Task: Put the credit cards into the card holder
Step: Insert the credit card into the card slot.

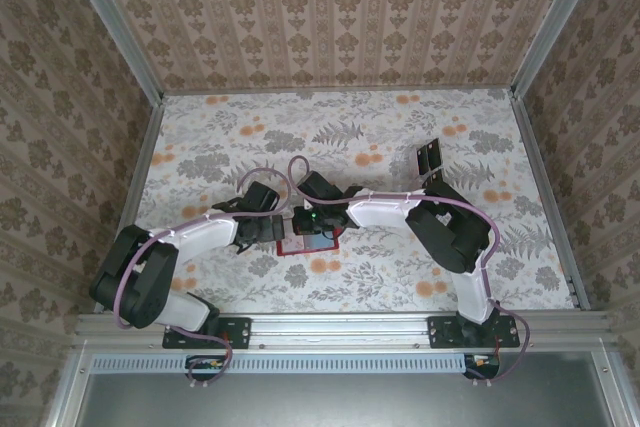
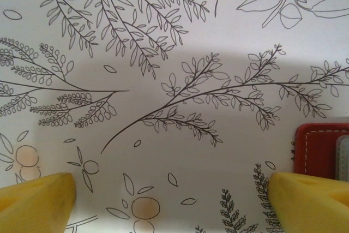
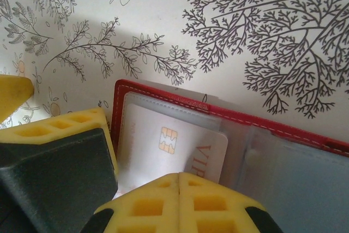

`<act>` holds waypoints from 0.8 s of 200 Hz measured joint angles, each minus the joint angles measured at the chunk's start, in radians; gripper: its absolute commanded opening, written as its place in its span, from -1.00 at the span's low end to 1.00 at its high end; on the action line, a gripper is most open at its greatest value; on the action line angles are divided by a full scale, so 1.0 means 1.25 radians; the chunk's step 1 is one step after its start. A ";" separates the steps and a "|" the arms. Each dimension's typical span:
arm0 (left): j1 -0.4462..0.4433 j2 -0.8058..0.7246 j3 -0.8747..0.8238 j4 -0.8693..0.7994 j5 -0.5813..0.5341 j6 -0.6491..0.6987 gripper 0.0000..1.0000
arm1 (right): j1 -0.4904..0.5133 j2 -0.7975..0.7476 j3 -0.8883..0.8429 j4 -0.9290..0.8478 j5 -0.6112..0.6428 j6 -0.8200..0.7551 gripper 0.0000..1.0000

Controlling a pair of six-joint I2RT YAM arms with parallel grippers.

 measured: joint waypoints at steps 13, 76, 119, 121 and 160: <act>0.000 -0.003 0.000 -0.002 0.000 0.000 1.00 | 0.000 -0.006 -0.001 -0.003 0.000 0.001 -0.64; 0.000 -0.057 0.002 -0.017 0.009 0.000 1.00 | 0.000 -0.219 -0.122 -0.033 0.058 0.005 -0.14; 0.000 -0.083 0.012 -0.035 0.013 0.000 1.00 | 0.000 -0.273 -0.237 -0.040 0.082 0.027 -0.14; 0.000 -0.083 0.012 -0.036 0.013 0.000 1.00 | 0.000 -0.273 -0.241 -0.040 0.083 0.028 -0.13; 0.000 -0.083 0.015 -0.044 0.019 0.001 1.00 | 0.000 -0.273 -0.260 -0.042 0.091 0.029 -0.16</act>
